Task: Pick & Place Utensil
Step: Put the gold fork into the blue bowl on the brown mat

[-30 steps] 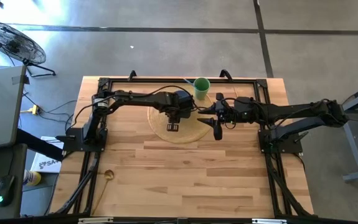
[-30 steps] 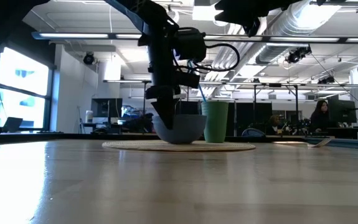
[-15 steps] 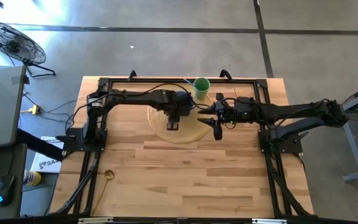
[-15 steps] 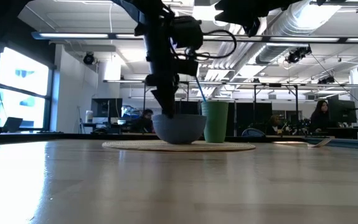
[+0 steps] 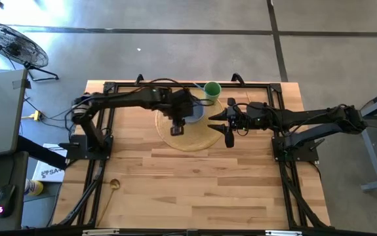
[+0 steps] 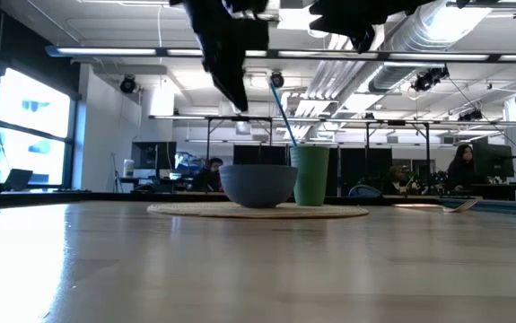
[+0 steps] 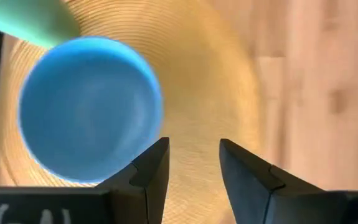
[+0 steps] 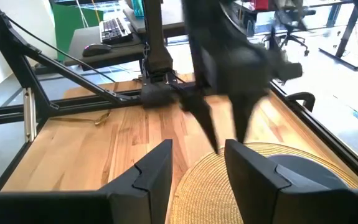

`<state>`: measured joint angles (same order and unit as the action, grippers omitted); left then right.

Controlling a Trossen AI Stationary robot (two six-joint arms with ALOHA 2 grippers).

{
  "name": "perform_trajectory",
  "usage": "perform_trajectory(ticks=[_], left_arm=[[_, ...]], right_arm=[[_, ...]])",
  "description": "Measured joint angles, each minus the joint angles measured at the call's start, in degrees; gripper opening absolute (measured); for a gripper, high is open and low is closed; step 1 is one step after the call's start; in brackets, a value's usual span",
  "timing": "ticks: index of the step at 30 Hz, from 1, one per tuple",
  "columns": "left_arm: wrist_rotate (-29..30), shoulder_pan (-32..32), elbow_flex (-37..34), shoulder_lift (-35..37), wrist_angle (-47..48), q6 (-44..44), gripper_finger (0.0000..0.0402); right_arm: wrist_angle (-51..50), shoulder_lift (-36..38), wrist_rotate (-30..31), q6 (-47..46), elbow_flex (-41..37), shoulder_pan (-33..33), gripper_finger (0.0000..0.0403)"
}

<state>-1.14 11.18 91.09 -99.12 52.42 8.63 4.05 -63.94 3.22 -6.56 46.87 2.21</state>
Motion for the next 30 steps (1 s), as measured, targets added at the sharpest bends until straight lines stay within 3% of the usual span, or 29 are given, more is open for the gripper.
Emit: perform_trajectory(ticks=[7,15,22,26,30], left_arm=[[-2.77,-10.24,0.01,6.12,5.84,-5.14,0.0138],[4.08,-28.26,-3.92,9.41,4.92,-5.91,0.0138],[16.35,-36.43,-21.03,16.00,-8.98,-9.70,0.0138],[18.75,-36.79,-33.34,20.87,-17.96,-11.99,0.0138],[20.28,-34.37,-44.80,26.77,-27.62,-12.57,0.0138]], right_arm=[[0.00,0.02,0.00,0.05,0.00,0.01,0.0140],[-0.02,0.01,0.00,0.06,0.00,-0.01,0.0140],[-0.02,0.02,0.00,0.00,0.00,-0.01,0.0140],[2.94,0.00,0.57,-1.12,0.00,-0.01,0.0140],[6.15,0.02,0.81,-8.20,0.03,0.01,0.0140]])
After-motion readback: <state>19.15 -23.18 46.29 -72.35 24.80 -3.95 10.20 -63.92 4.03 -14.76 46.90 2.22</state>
